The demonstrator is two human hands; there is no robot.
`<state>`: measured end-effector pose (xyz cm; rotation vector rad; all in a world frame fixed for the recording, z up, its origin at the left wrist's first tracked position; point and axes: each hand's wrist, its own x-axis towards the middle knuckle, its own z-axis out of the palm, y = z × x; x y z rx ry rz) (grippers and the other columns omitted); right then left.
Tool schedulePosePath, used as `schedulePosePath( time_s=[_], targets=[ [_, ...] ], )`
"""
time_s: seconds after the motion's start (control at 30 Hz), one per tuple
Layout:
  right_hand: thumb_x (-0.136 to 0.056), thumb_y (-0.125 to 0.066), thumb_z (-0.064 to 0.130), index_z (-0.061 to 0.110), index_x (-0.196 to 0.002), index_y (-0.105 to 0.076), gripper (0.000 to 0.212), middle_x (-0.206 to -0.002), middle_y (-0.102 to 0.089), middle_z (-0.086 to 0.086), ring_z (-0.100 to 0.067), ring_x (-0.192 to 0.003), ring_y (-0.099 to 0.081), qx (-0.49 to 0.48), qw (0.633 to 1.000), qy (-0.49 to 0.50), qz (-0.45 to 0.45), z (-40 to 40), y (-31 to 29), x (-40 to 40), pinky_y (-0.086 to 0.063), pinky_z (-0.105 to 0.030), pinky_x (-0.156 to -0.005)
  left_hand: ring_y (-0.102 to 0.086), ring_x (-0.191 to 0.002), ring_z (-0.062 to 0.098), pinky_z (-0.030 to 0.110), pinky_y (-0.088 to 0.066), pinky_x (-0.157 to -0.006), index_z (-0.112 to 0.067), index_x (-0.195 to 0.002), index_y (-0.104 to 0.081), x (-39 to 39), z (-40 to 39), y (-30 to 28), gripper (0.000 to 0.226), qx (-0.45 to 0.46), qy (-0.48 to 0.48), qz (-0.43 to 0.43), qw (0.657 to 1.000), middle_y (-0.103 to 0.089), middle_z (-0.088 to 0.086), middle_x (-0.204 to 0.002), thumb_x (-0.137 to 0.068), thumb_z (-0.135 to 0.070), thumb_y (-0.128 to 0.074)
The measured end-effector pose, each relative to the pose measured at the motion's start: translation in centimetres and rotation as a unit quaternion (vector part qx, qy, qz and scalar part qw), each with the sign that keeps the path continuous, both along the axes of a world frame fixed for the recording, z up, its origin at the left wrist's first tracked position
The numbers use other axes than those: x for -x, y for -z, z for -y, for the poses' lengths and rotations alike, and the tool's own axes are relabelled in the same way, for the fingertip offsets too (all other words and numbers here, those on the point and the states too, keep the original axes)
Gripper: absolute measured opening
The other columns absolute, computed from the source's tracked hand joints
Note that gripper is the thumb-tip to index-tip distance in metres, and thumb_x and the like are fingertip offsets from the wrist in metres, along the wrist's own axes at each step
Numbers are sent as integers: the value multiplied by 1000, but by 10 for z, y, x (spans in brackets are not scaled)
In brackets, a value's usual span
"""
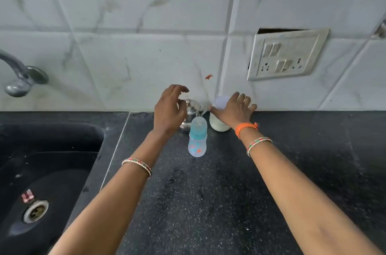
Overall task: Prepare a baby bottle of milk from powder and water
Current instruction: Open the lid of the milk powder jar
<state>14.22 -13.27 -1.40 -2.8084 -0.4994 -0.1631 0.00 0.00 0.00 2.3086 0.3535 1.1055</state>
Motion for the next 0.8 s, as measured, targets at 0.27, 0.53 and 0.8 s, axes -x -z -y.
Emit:
schedulePosePath(
  time_s=[0.27,0.53,0.8],
  targets=[
    [-69,-72,57,7,-128,-41,84,-132,-46,-18,-37,-121,-43,-18,996,-29,-88,-18,3,-26,-42,-42,-91,-56,-69,16,41,-50,-57,-16,-91,-63,-10,-13,20,25,28,5,-9,1000,-62,-5,-94,-78,-7,-43],
    [-71,-72,52,8,-125,-44,76,-129,-48,-18,-37,-118,-44,-36,999,-31,-22,10,-41,14,-42,-39,-83,-56,-74,13,39,-51,-61,-20,-85,-62,22,7,8,22,60,31,-33,997,-62,-14,-87,-76,-12,-44],
    [-71,-71,51,6,-120,-47,70,-123,-49,-20,-39,-115,-43,-13,997,-81,8,60,-87,103,-33,-35,-74,-57,-93,5,38,-53,-78,-30,-113,-50,83,59,8,39,111,137,-67,982,-59,-16,-103,-78,-44,-61]
  ],
)
